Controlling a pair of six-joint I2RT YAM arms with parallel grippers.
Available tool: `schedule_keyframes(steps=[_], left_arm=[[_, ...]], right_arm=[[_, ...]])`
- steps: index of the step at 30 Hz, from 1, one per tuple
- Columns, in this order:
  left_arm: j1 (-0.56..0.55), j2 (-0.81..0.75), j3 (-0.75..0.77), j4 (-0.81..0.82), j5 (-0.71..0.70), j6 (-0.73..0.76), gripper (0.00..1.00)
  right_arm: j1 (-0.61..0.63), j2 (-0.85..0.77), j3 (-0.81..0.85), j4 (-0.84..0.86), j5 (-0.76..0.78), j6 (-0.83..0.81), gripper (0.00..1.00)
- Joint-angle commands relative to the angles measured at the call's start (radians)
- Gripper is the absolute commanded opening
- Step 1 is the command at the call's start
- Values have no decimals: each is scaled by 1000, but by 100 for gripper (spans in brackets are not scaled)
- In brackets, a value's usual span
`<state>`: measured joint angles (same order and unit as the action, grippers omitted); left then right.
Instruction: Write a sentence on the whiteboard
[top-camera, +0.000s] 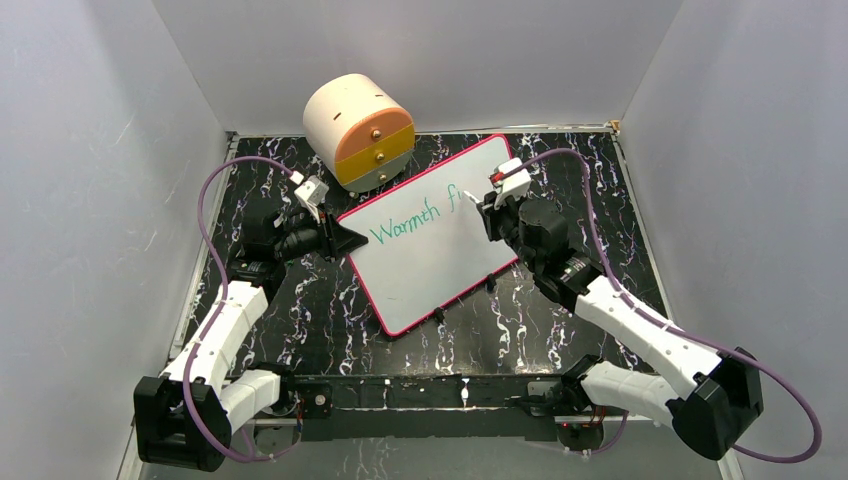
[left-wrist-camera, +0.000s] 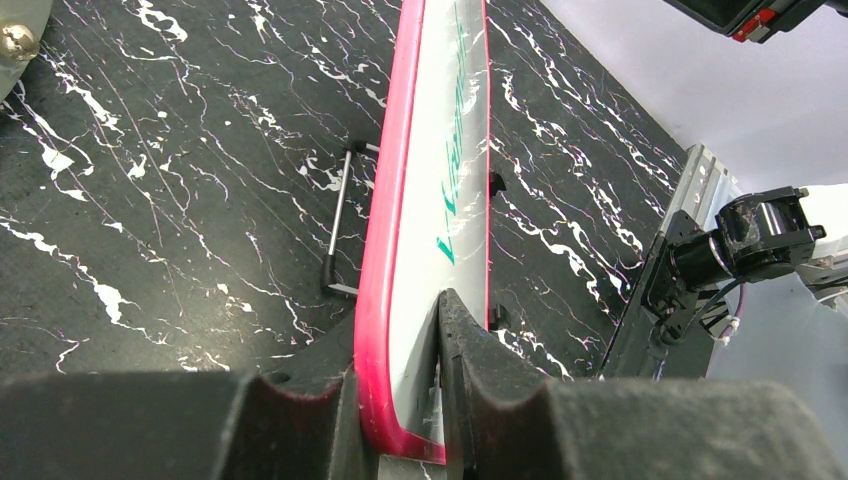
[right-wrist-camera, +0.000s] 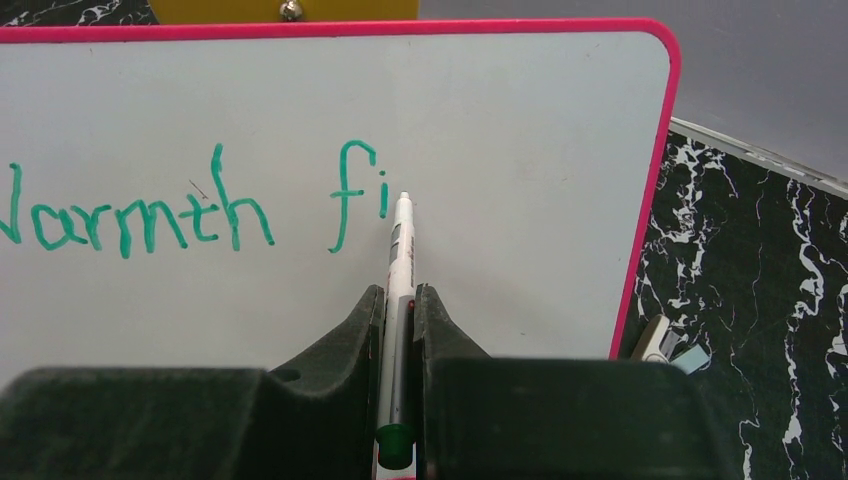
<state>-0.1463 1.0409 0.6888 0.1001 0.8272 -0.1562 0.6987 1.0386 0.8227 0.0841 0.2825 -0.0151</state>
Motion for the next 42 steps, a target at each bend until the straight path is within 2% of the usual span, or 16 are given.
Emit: schedule_keyframes(steps=[1,23,42], left_arm=[[-25,44,-55,-169,-126,190,0],[-27,44,-56,-169,-126,189,0],[-28,44,-55,-169,-125,191,0]], right_arm=[[-9,12,53,112,2,-30,0],[-24,75,97,135,-37,-41,0],[-30,82,76,58,-64,-17,0]])
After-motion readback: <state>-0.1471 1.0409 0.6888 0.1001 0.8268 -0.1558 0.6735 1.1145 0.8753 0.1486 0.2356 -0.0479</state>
